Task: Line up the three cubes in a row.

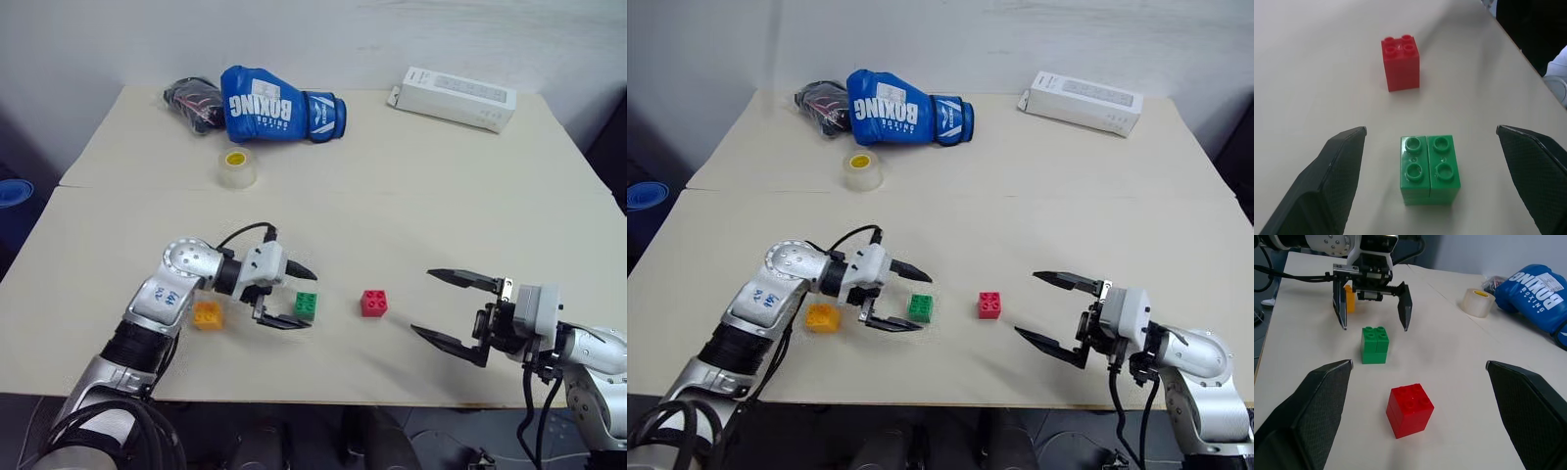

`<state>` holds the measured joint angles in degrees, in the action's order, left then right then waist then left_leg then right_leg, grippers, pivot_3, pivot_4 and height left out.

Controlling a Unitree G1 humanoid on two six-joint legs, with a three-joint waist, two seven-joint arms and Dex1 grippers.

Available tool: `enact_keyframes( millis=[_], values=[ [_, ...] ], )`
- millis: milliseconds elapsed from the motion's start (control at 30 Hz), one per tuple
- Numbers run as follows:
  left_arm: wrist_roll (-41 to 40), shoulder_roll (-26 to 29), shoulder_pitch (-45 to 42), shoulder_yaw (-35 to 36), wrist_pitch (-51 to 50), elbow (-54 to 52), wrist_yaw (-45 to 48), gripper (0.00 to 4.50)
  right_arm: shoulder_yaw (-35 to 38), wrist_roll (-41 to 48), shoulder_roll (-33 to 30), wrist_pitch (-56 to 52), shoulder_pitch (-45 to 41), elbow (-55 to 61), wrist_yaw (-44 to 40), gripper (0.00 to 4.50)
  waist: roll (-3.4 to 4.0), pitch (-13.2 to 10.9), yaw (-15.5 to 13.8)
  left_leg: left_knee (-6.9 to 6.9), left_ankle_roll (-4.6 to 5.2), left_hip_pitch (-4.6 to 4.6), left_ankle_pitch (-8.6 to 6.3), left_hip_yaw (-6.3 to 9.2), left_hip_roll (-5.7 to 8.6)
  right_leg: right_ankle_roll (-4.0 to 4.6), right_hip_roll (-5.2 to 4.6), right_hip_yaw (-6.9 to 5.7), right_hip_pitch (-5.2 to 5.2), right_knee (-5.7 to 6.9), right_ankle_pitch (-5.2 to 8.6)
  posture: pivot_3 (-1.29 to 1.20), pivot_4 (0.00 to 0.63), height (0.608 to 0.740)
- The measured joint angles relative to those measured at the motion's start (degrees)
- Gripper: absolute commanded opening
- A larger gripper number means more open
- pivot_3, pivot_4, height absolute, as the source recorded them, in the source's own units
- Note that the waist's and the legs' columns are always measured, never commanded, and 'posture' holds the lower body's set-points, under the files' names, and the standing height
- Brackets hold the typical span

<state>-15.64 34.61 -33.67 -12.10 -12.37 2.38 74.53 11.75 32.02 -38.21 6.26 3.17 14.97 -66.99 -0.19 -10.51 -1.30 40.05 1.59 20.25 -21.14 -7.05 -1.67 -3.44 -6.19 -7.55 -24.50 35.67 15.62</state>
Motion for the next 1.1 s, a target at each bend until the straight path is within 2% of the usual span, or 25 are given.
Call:
enact_keyframes(
  millis=[67, 167, 267, 533, 633, 733, 900, 1100],
  values=[
    [-3.32, 1.78, -0.49, 4.45, -1.86, -0.50, -0.34, 4.49, -0.46, -0.03, 0.01, 0.17, -1.41, -1.20, -0.86, 4.50, -0.01, -0.01, 0.19, 0.00, -0.01, -0.01, 0.00, 0.00, -0.02, 0.00, 0.01, 0.00, -0.01, 0.01, 0.00, 0.00, 0.150, 0.740],
    [-7.05, 8.44, 1.56, 13.75, -2.17, 0.38, 0.38, 4.49, -1.07, -0.07, 0.52, 0.57, -3.41, -2.95, -1.52, 4.50, 0.02, 0.01, 1.29, -0.09, -0.06, -0.05, 0.02, 0.00, -0.07, 0.02, 0.04, -0.01, -0.02, 0.07, 0.01, 0.00, 0.150, 0.740],
    [-8.62, 13.72, 9.00, 22.19, -0.60, 4.42, 0.77, 4.49, -2.86, -0.19, 1.89, 1.13, -4.40, -4.20, -2.21, 4.50, 0.06, -0.01, 1.83, -0.13, -0.08, -0.06, 0.02, 0.00, -0.10, 0.03, 0.06, -0.01, -0.02, 0.19, 0.02, 0.00, 0.150, 0.740],
    [-8.28, 21.47, 28.02, 38.21, 8.59, 18.45, 1.67, 4.49, -6.47, -0.90, 4.91, 3.09, -8.40, -7.19, -4.26, 4.50, 0.03, -0.07, 1.47, -0.08, 0.00, -0.01, -0.09, 0.10, 0.01, 0.03, -0.20, -0.04, -0.03, -0.03, 0.02, 0.00, 0.150, 0.740],
    [-7.35, 21.97, 33.18, 39.17, 12.74, 22.99, 3.84, 4.49, -7.55, -1.42, 5.46, 3.87, -9.12, -8.84, -5.28, 4.50, 0.04, -0.08, 1.34, -0.09, -0.01, 0.02, -0.10, 0.11, 0.00, 0.04, -0.21, -0.09, -0.06, -0.04, 0.03, 0.00, 0.150, 0.740],
    [-8.58, 21.16, 35.88, 39.19, 12.39, 20.50, 5.03, 4.49, -8.46, -1.32, 6.03, 4.70, -10.06, -9.16, -6.82, 4.50, 0.01, -0.07, 1.07, -0.08, 0.01, 0.04, -0.14, 0.18, 0.03, 0.04, -0.30, -0.12, -0.05, -0.02, 0.03, 0.00, 0.150, 0.740],
    [-11.64, 19.46, 33.43, 35.75, 7.87, 9.17, 4.99, 4.49, -9.05, -0.44, 6.16, 4.83, -11.09, -8.93, -8.18, 4.50, 0.02, -0.07, 1.17, -0.09, -0.01, 0.03, -0.15, 0.18, 0.05, 0.04, -0.33, -0.11, -0.06, 0.03, 0.02, 0.00, 0.150, 0.740],
    [-10.59, 18.34, 28.09, 26.54, 6.31, 4.86, 6.50, 4.49, -9.09, 0.23, 6.18, 3.84, -10.38, -6.60, -7.82, 4.50, 0.05, -0.07, 1.93, -0.10, -0.04, -0.01, -0.13, 0.02, 0.00, 0.04, -0.13, -0.06, -0.07, 0.24, 0.03, 0.00, 0.150, 0.740]
  ],
)
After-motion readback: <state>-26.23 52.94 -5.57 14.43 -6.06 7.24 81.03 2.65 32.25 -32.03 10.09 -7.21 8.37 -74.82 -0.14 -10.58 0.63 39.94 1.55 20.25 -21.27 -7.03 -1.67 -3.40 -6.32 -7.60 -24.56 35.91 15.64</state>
